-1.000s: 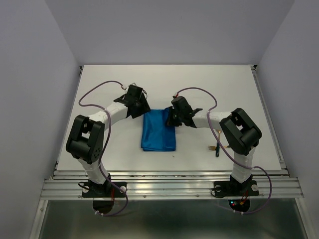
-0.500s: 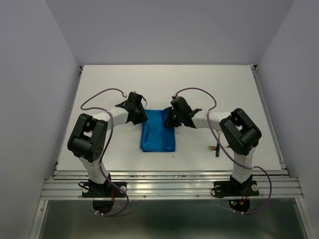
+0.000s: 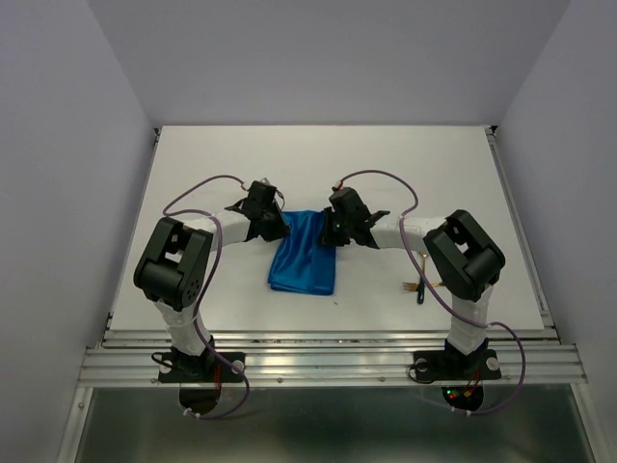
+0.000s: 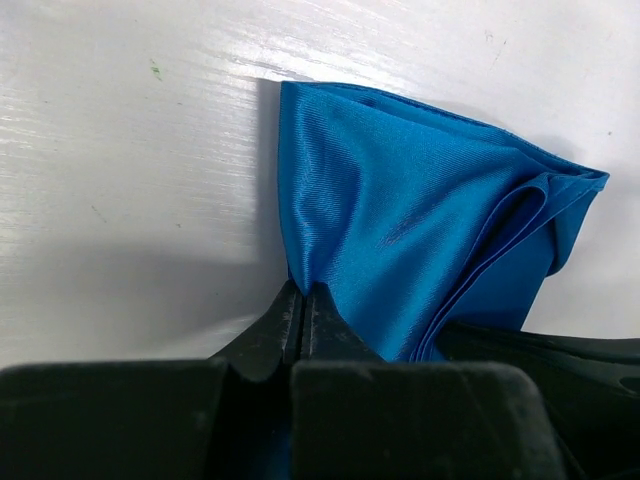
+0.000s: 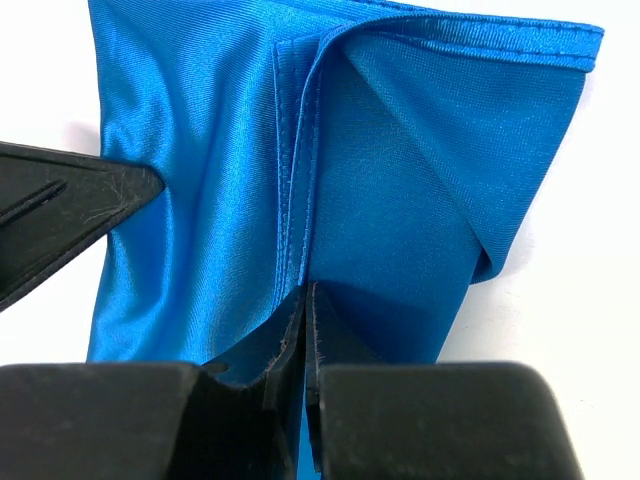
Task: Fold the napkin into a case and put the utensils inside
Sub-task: Fold the 2/3-rectangle-folded napkin at the center of the board.
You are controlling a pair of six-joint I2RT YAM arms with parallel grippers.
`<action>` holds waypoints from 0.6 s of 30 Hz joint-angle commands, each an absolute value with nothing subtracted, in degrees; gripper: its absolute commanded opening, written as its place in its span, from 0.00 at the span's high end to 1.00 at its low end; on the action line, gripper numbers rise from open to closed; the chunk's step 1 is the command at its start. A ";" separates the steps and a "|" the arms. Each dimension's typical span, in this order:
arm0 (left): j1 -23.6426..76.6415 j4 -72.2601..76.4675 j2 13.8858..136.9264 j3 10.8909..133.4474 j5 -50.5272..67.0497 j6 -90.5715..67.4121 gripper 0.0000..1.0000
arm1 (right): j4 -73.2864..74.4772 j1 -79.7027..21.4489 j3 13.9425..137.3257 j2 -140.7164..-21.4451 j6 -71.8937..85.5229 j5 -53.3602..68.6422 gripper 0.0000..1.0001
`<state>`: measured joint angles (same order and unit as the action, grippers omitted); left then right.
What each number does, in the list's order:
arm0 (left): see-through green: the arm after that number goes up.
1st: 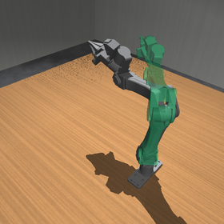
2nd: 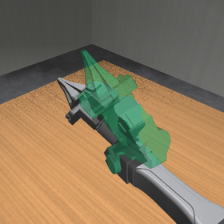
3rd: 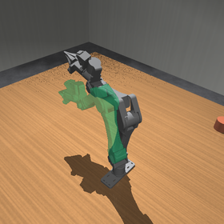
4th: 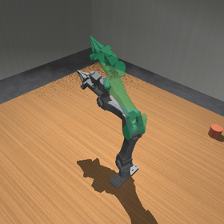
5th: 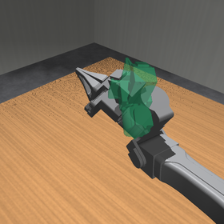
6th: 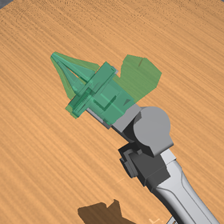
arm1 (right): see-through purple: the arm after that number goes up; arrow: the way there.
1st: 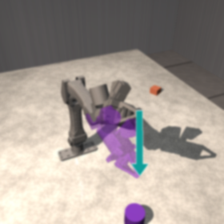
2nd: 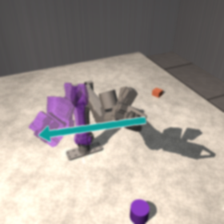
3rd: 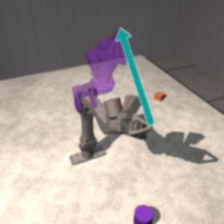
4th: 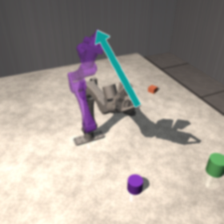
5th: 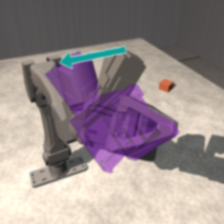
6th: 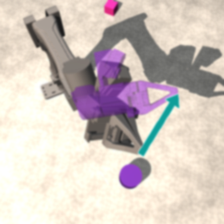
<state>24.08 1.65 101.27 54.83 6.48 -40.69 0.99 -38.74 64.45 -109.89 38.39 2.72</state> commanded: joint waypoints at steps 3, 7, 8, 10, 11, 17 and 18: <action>24.96 -4.21 97.83 56.07 4.22 -40.87 1.00 | 3.08 -39.81 64.60 -111.09 38.32 1.14 0.94; 25.84 -6.76 94.49 57.39 0.71 -41.39 1.00 | 3.16 -39.81 64.60 -111.18 38.50 0.97 0.94; 26.01 -7.03 94.05 57.22 0.62 -41.83 1.00 | 3.25 -39.81 64.69 -111.18 38.41 1.05 0.94; 26.28 -7.12 93.17 57.13 -1.06 -41.84 1.00 | 3.43 -39.81 64.77 -111.27 38.41 1.05 0.93; 26.28 -7.29 93.16 57.22 -0.97 -41.84 1.00 | 3.43 -39.81 64.86 -111.27 38.50 1.05 0.94; 27.59 -7.73 93.08 58.18 -0.88 -41.84 1.00 | 3.60 -39.81 65.04 -111.18 38.32 0.97 0.94; 27.86 -7.91 93.25 58.62 -0.70 -41.84 1.00 | 3.69 -39.81 65.13 -111.18 38.32 0.97 0.93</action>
<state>26.74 -6.52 95.18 55.92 0.30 -41.50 0.99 -39.07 64.45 -109.89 38.46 2.31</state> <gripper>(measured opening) 0.037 0.065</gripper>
